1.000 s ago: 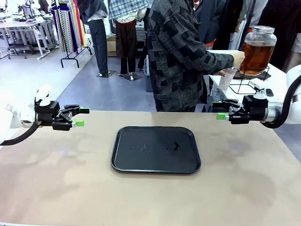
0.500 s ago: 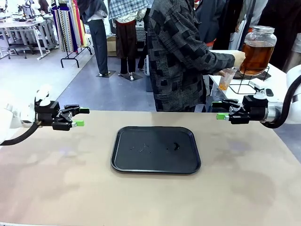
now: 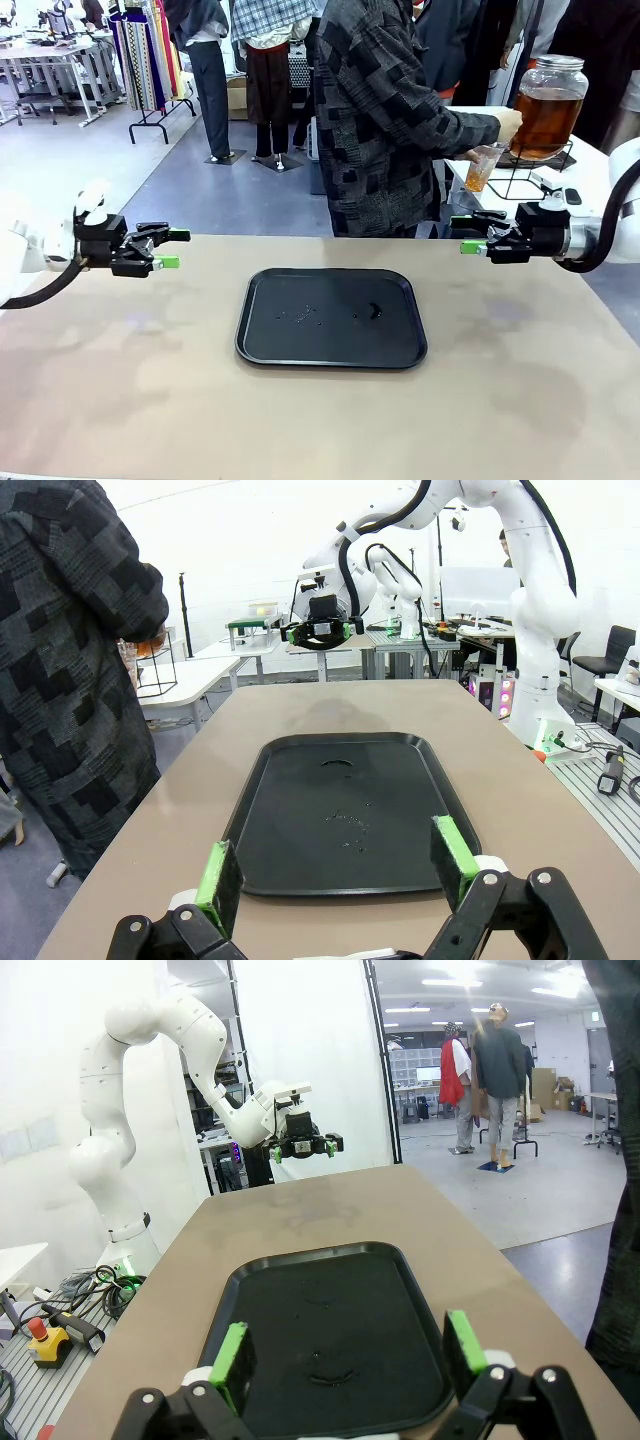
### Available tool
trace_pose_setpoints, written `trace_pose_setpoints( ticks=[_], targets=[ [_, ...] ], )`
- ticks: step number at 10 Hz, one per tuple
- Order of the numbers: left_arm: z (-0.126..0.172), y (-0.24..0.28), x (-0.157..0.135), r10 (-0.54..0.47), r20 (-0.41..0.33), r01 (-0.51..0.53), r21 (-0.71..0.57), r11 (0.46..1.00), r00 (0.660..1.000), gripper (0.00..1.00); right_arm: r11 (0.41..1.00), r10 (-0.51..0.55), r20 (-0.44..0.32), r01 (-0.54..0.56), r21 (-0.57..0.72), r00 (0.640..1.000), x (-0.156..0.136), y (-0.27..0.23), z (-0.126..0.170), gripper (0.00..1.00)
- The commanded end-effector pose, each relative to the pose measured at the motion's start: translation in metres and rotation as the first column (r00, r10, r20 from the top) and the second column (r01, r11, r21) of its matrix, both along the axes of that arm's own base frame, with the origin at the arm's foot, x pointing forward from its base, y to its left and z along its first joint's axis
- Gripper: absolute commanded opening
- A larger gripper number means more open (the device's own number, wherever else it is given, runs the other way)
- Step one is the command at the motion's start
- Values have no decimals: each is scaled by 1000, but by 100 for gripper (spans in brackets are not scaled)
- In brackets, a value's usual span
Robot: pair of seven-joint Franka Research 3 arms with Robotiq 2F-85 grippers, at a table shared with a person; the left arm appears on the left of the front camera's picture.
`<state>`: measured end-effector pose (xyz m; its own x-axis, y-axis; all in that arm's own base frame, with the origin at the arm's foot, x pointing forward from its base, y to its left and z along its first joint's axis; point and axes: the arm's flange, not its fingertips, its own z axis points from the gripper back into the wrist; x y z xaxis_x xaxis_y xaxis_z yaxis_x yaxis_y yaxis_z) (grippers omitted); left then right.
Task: Pour the drink into the iced cup.
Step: Open the gripper to release the iced cup you were holding.
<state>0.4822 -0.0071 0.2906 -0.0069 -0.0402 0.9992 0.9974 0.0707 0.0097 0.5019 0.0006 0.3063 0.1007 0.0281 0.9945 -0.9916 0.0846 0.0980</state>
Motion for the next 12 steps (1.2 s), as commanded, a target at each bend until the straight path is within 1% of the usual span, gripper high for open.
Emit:
trace_pose_setpoints(
  ticks=[1,12],
  targets=[
    [2,0,0,1,-8,-1,2,1000,1000,100,1000,5,5,-5,7,1000,-1,0,3,100],
    [2,0,0,1,-8,-1,2,1000,1000,100,1000,5,5,-5,7,1000,-1,0,3,100]
  ],
)
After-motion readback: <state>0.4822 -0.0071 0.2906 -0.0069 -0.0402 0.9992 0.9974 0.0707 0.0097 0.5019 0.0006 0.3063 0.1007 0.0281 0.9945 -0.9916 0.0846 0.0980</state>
